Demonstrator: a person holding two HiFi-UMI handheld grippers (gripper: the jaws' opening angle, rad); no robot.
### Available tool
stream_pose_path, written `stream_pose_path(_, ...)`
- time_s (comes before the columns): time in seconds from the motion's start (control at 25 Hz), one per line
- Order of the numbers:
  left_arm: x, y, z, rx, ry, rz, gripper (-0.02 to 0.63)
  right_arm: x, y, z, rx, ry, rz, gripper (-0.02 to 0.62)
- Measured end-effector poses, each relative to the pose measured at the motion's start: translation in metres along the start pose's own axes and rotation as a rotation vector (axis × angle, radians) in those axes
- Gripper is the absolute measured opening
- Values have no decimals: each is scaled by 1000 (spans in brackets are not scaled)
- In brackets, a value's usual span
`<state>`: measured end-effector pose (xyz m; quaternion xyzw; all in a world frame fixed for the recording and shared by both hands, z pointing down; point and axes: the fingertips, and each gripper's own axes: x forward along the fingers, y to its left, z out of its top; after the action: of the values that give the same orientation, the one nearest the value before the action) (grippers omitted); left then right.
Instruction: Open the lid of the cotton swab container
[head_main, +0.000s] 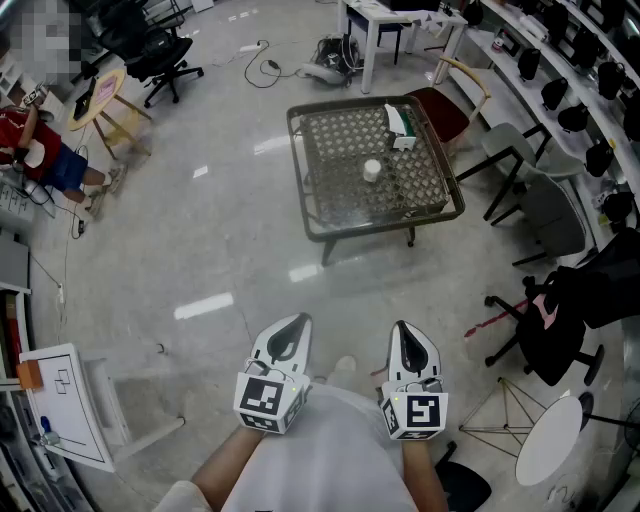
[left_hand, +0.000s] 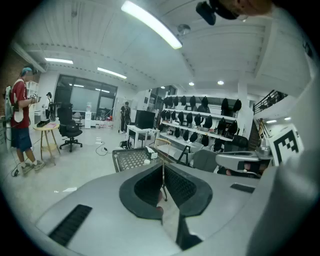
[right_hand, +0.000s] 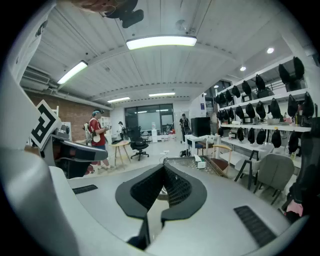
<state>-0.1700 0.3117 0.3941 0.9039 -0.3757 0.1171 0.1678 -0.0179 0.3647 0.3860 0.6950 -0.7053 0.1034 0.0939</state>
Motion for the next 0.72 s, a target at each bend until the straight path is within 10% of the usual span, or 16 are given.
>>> stream_pose_path(0.72, -38, 39, 46, 8, -64, -130, 9, -7, 47, 43, 29, -118, -128, 0)
